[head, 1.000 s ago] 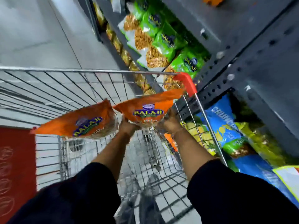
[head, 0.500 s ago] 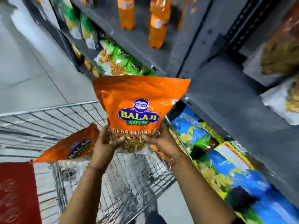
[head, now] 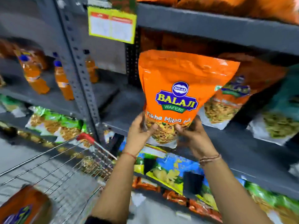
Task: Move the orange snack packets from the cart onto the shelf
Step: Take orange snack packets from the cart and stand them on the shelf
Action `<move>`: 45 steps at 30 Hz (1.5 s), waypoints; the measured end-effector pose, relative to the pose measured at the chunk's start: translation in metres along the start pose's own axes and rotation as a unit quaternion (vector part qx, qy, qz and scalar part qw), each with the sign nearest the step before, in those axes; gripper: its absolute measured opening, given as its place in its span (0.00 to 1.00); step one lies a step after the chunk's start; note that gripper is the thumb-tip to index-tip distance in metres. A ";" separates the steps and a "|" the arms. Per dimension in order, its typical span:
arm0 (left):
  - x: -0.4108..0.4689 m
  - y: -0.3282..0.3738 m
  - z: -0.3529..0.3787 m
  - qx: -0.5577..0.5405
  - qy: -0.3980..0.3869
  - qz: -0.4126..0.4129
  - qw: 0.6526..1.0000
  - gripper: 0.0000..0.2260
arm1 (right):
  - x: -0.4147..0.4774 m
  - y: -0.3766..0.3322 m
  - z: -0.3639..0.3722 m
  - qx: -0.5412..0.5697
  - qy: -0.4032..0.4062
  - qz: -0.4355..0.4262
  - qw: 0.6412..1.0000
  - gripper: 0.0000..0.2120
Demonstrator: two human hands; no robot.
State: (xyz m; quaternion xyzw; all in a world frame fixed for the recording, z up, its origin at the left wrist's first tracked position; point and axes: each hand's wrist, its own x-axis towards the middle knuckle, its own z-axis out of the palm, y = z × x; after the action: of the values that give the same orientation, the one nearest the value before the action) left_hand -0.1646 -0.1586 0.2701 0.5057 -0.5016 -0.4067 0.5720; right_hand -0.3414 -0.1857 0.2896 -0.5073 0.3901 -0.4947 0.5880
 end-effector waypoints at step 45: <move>0.066 -0.037 0.109 0.108 -0.108 -0.125 0.980 0.30 | 0.019 0.010 -0.082 -0.004 0.142 0.036 0.989 0.28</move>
State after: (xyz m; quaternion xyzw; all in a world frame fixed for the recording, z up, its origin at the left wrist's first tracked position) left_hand -0.2599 -0.2468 0.2425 0.5766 -0.5343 -0.4703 0.4012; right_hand -0.4142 -0.2217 0.2661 -0.4201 0.4891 -0.5389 0.5421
